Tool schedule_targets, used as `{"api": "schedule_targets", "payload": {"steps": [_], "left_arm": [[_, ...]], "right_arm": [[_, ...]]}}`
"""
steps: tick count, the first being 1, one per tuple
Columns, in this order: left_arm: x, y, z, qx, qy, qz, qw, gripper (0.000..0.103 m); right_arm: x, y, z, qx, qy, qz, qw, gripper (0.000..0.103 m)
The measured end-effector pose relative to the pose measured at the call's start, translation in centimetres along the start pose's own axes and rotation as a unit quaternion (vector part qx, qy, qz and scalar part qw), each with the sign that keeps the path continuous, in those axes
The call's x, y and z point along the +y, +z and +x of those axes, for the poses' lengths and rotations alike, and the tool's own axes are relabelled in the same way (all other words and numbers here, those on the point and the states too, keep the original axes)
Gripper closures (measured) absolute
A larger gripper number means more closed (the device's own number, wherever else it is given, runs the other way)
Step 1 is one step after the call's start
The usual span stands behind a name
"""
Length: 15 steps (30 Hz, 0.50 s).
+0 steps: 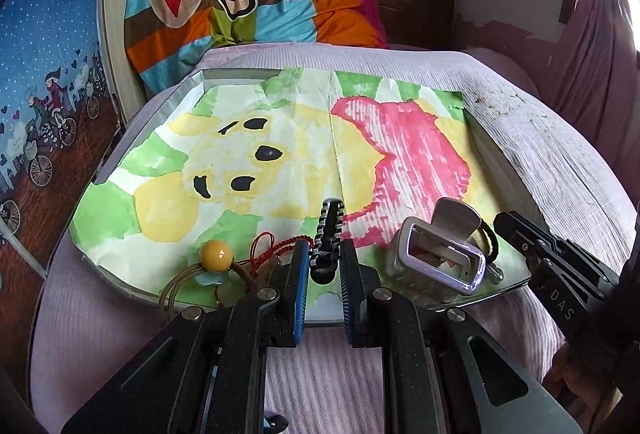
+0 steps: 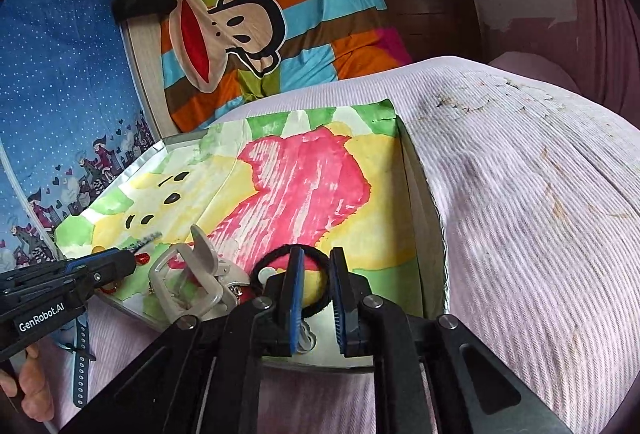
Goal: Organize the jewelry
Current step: 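Open both tools to drop the items in the tray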
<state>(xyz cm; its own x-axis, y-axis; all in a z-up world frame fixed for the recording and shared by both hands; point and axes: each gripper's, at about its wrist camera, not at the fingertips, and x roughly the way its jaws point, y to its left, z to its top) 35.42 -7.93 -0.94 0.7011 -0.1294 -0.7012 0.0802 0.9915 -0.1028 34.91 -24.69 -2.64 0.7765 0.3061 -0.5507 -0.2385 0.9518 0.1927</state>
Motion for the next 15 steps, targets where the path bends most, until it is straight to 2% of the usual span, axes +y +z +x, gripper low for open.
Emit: {"api": "schedule_targets", "payload": {"steps": [2,4,5,6,10,11,12,15], "left_arm": [[0.1,-0.2,-0.5,-0.006,0.001,-0.003,1.0,0.089],[0.4,-0.4,-1.2,-0.017,-0.006,-0.012,0.9998,0.081],[0.6,-0.5,-1.7,-0.025,-0.012,-0.021,0.9994,0.07],[0.9,-0.5,-2.2,-0.036,-0.017,-0.031,0.9987,0.062],[1.6,-0.6,-4.5,-0.069,-0.028,-0.057,0.9956,0.059],[1.7,-0.6,-5.1,-0.073,-0.025,-0.061,0.9951,0.055],[1.9,-0.7,-5.8,-0.08,-0.023,-0.063,0.9945,0.046],[2.2,-1.1,-7.9,-0.106,-0.019,-0.069,0.9918,0.031]], "right_arm": [[0.1,-0.1,-0.7,-0.015,0.002,-0.001,1.0,0.079],[0.2,-0.1,-1.5,-0.032,0.01,-0.003,0.999,0.077],[0.3,-0.1,-1.9,-0.041,0.012,-0.005,0.999,0.073],[0.4,0.0,-2.4,-0.05,0.013,-0.007,0.999,0.067],[0.7,0.2,-4.4,-0.085,0.017,-0.009,0.996,0.051],[0.8,0.2,-4.9,-0.093,0.019,-0.01,0.995,0.045],[1.0,0.3,-5.4,-0.1,0.021,-0.012,0.995,0.036],[1.4,0.3,-7.0,-0.118,0.028,-0.01,0.993,0.022]]}}
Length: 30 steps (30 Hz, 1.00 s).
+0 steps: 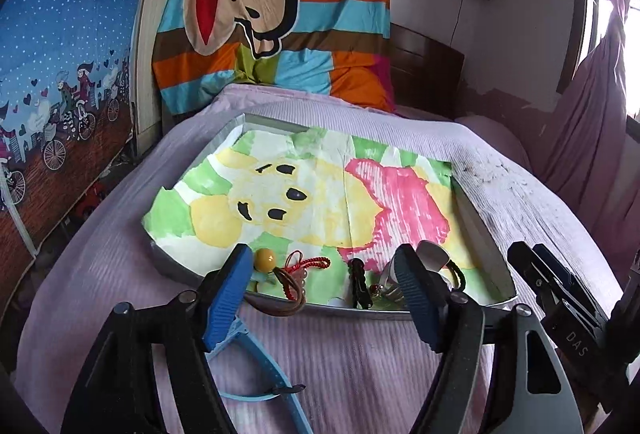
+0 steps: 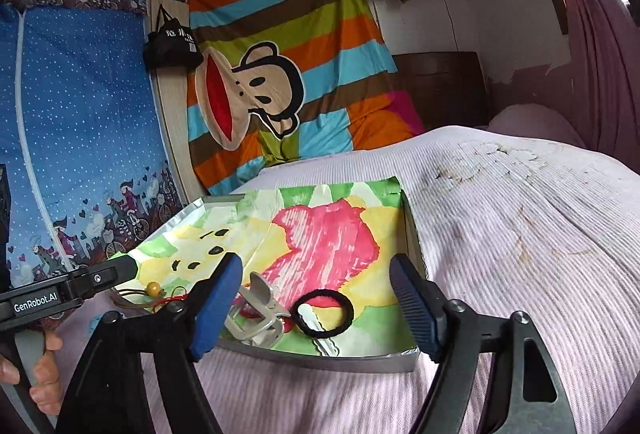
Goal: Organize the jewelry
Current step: 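Open both tools to drop the items in the tray, then move both open tools back toward the silver ring and blue watch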
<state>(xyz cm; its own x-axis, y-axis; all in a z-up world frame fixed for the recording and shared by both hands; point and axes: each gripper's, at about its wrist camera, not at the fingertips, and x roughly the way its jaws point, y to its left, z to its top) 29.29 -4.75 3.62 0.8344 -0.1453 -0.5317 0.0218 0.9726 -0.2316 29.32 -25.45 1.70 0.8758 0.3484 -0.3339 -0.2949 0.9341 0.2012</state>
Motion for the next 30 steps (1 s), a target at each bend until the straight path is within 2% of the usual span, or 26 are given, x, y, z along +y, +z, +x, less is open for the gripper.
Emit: {"api": "schedule_targets", "payload": {"steps": [1,3,4,6,12,16,25,30], "left_arm": [[0.1,0.0,-0.7,-0.006,0.001,-0.001,1.0,0.029],[0.2,0.0,-2.2,-0.018,0.007,-0.003,0.9998,0.02],[0.3,-0.1,-2.9,-0.026,0.01,-0.003,0.9996,0.018],[0.7,-0.3,-4.4,-0.045,0.015,-0.005,0.9989,0.011],[2.3,-0.8,-8.5,-0.078,0.009,-0.034,0.9963,0.01],[3.0,-1.5,-11.3,-0.098,0.02,-0.03,0.9945,0.007],[4.4,-4.1,-15.3,-0.116,0.04,-0.019,0.9923,0.007],[5.1,-5.5,-16.5,-0.119,0.056,0.01,0.9913,0.007]], "right_arm": [[0.1,0.1,-0.4,-0.002,0.005,0.005,1.0,0.018],[0.4,0.2,-1.3,-0.008,0.021,0.014,1.0,0.003],[0.5,0.2,-1.8,-0.012,0.028,0.016,0.999,0.001],[1.0,0.4,-2.8,-0.021,0.033,0.019,0.999,0.0],[3.6,0.4,-5.8,-0.056,0.037,-0.003,0.998,0.0],[5.0,-0.3,-7.2,-0.067,0.042,-0.005,0.997,0.0],[7.9,-2.7,-7.9,-0.043,0.067,-0.026,0.996,0.0],[9.3,-3.9,-8.4,-0.033,0.079,-0.051,0.995,0.0]]}}
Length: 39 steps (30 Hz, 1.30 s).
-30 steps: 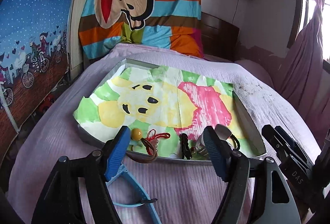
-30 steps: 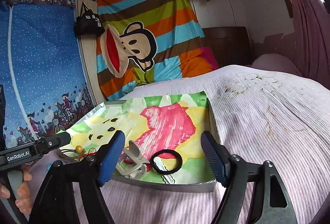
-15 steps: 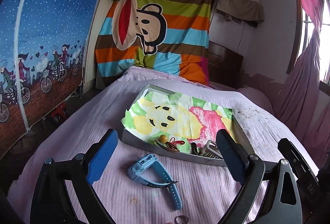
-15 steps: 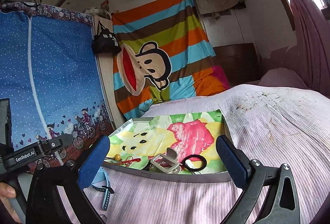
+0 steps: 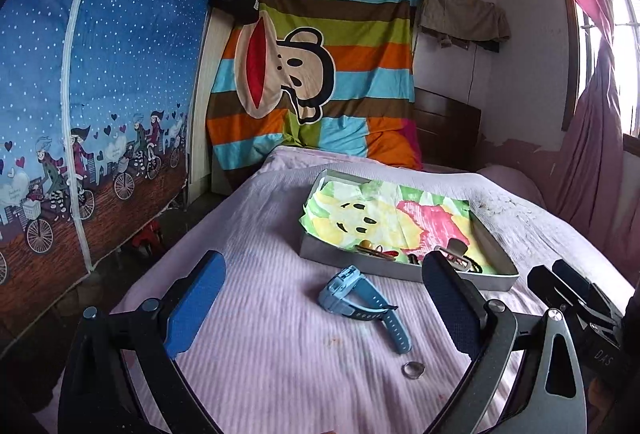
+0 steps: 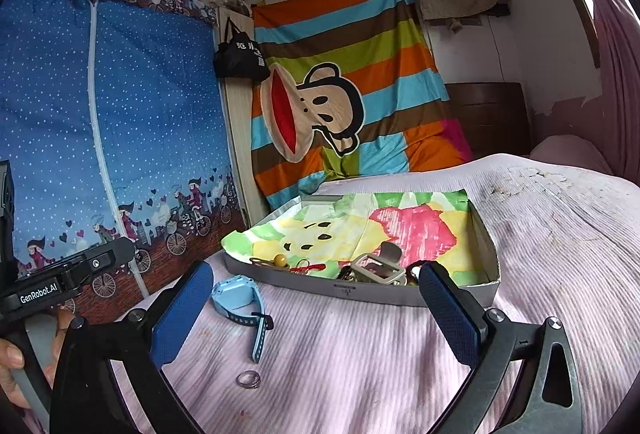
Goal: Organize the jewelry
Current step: 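Move both open tools back toward the silver ring and blue watch, then grasp the silver ring with the right tool while the left tool grasps the light-blue watch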
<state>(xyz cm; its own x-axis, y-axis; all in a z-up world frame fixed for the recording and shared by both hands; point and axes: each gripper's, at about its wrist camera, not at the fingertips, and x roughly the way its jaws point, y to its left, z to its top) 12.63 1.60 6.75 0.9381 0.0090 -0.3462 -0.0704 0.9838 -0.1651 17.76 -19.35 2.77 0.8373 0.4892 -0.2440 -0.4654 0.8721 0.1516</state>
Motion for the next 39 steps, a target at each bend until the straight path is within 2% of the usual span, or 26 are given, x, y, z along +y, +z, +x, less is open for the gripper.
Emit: {"api": "schedule_targets", "payload": {"steps": [12,19,22,28,34,39], "left_arm": [[2.7,-2.9,0.7,0.039,0.028,0.019,0.9987,0.007],[2.5,-4.2,1.8,0.056,0.063,0.074,0.9937,0.007],[2.8,-4.6,2.4,0.067,0.062,0.073,0.9931,0.007],[3.4,-4.9,3.5,0.088,0.053,0.064,0.9927,0.007],[3.5,-4.9,4.8,0.115,0.029,0.058,0.9912,0.007],[3.7,-4.7,7.0,0.148,-0.002,0.025,0.9886,0.007]], "right_arm": [[1.5,-2.1,1.2,0.052,0.015,-0.026,0.998,0.0],[1.9,-2.9,2.6,0.094,0.008,-0.046,0.994,0.0],[2.0,-3.6,3.6,0.128,0.022,-0.054,0.99,0.0],[2.2,-4.9,4.8,0.169,0.038,-0.06,0.983,0.0],[2.9,-6.0,6.0,0.205,0.032,-0.079,0.975,0.0],[3.2,-7.0,7.6,0.238,0.006,-0.094,0.967,0.0]]}}
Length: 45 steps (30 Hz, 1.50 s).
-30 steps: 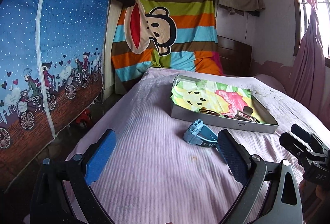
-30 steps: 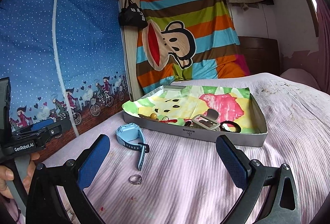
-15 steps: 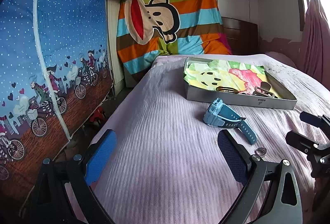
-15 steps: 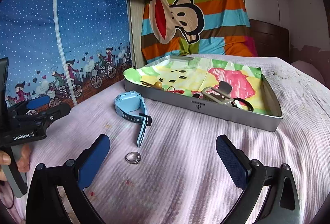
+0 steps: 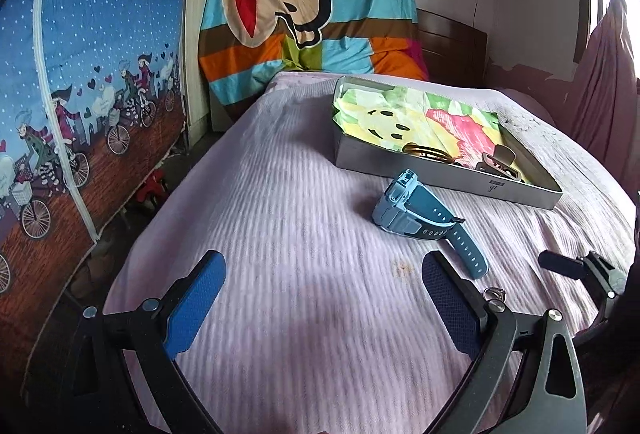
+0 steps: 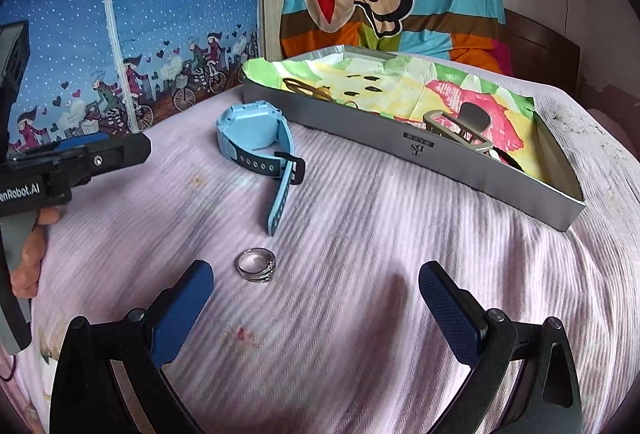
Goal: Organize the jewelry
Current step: 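Grasp the silver ring with the right tool while the left tool grasps the light-blue watch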
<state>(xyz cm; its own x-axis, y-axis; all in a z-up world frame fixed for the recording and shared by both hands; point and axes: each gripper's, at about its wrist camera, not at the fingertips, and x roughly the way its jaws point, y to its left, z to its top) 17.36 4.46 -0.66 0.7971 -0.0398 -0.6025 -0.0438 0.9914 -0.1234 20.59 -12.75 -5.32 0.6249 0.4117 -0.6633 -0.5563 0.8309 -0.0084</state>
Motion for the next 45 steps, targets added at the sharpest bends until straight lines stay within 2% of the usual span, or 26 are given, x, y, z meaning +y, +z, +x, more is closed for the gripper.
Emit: {"api": "schedule_targets", "payload": {"steps": [5,10,13,17,19,21,24,30,38,40,45], "left_arm": [[-0.1,1.0,2.1,0.028,-0.02,-0.02,0.9992,0.007],[-0.9,1.8,3.8,0.046,-0.024,-0.012,0.9986,0.007],[-1.3,2.4,4.6,0.045,-0.024,-0.009,0.9986,0.007],[-1.9,2.9,5.4,0.037,-0.035,-0.001,0.9987,0.009],[-2.3,3.0,5.9,0.036,-0.043,0.006,0.9984,0.013],[-2.7,3.1,6.5,0.04,-0.05,0.014,0.9979,0.026],[-3.0,2.9,7.2,0.046,-0.067,0.021,0.9965,0.041],[-3.6,2.5,7.7,0.046,-0.096,0.026,0.994,0.057],[-3.3,2.3,7.8,0.041,-0.108,0.013,0.9932,0.061],[-3.1,2.4,7.8,0.042,-0.112,0.008,0.9928,0.063],[-2.5,2.2,7.7,0.041,-0.12,-0.007,0.9919,0.071]], "right_arm": [[-0.8,-0.1,1.1,0.017,-0.02,0.016,1.0,0.0],[-2.6,-0.2,1.6,0.019,-0.03,0.054,0.998,0.0],[-3.4,-0.3,1.6,0.015,-0.036,0.072,0.997,0.0],[-3.1,-0.6,1.1,0.003,-0.045,0.075,0.996,0.011],[-2.6,-0.7,0.8,-0.004,-0.046,0.063,0.997,0.019],[-2.2,-0.8,0.6,-0.008,-0.038,0.056,0.998,0.031],[-2.1,-0.8,0.5,-0.008,-0.027,0.055,0.998,0.037],[-2.1,-0.7,0.7,0.001,-0.009,0.06,0.998,0.045],[-2.1,-1.0,0.4,-0.004,0.001,0.063,0.998,0.045],[-2.0,-1.0,0.2,-0.008,0.003,0.063,0.998,0.049],[-1.4,-1.1,0.0,-0.011,0.004,0.053,0.999,0.065]]}}
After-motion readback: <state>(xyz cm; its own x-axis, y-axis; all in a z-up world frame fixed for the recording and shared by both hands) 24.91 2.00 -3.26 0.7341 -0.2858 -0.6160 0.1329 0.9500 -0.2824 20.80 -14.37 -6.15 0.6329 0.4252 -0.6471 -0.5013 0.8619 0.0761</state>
